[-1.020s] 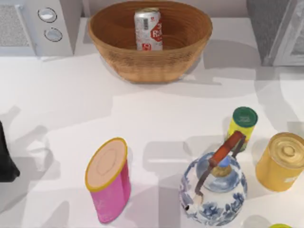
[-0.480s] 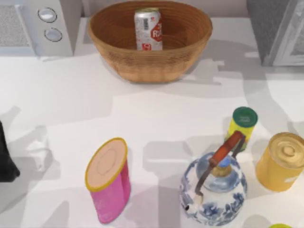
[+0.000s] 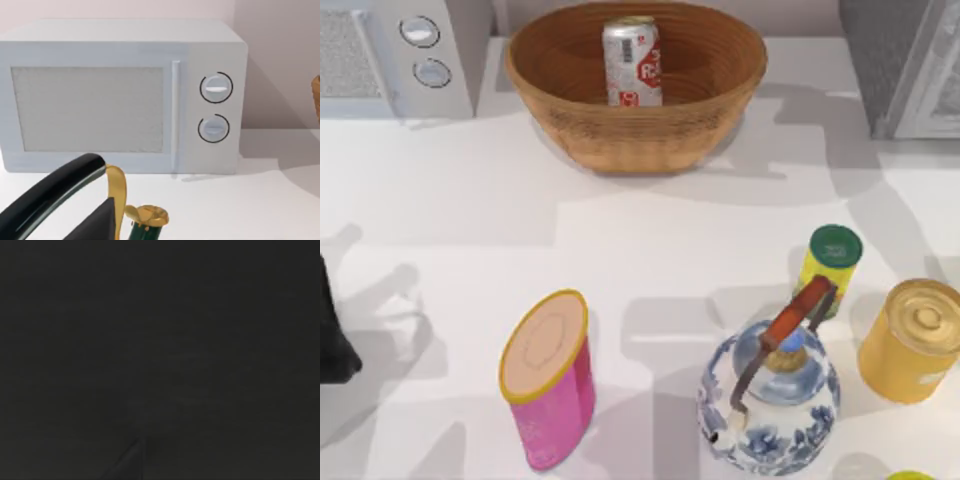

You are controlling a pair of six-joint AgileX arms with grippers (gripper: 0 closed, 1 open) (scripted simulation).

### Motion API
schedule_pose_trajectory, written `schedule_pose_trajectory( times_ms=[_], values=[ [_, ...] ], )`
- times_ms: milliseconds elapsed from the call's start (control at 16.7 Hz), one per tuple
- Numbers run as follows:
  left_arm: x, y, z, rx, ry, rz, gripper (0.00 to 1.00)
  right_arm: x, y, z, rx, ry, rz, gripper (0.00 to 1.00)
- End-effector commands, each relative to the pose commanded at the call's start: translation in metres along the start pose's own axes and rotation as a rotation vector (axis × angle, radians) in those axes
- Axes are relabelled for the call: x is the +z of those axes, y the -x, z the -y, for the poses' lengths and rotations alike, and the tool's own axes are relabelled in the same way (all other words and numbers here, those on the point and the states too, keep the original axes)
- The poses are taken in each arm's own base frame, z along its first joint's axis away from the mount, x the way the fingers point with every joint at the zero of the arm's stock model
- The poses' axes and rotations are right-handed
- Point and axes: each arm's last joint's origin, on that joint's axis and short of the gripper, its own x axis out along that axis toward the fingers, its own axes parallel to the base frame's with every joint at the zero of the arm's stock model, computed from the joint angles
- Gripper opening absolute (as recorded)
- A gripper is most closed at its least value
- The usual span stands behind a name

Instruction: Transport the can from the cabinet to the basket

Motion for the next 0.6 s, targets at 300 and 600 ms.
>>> schedule_pose_trajectory(
  times_ms=[300, 600],
  values=[
    [0.0, 0.0, 0.0, 0.0, 0.0, 0.0, 1.0, 0.0, 0.012, 0.004, 0.007, -0.001, 0.009, 1.0],
    [0.0, 0.0, 0.0, 0.0, 0.0, 0.0, 1.0, -0.022, 0.041, 0.024, 0.015, 0.001, 0.007, 1.0]
  ],
)
